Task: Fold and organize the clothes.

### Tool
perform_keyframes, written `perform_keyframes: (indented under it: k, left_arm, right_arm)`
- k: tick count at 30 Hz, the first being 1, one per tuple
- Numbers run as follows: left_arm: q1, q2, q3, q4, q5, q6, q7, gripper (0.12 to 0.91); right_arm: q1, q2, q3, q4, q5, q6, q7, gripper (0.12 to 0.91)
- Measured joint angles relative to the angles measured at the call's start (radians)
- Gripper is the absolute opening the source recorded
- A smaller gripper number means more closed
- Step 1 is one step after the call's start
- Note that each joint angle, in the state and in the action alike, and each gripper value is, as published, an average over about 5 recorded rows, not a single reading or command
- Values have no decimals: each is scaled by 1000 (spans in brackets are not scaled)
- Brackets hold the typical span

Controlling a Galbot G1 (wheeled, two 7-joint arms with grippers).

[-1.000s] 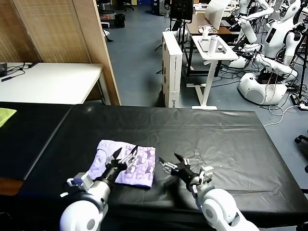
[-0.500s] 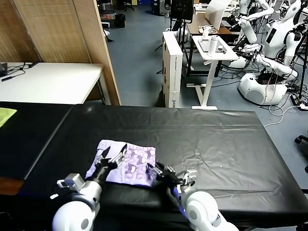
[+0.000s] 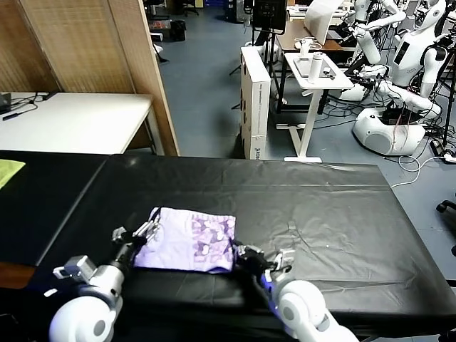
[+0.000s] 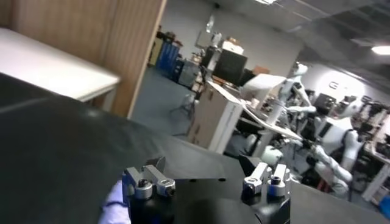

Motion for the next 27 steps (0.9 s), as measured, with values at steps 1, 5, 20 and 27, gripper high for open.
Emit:
perform_keyframes:
  k: [1,5,20,27]
  left_arm:
    - [1,1,-5,2,0,-1,0,907]
    - [3,5,-14,9,-1,-4,1,907]
    - [6,32,-1,18,22,-63,-26,907]
    - [43,95,23,22,67,-180,-59,907]
  right_arm:
    - [3,-12,11,5,0,-7,3,139]
    - [2,-70,55,26,0,-42,28,139]
    - [-39,-198,159,92,-137,4,-78,587]
    - [-81,-231,191,123,-306,139,-144,893]
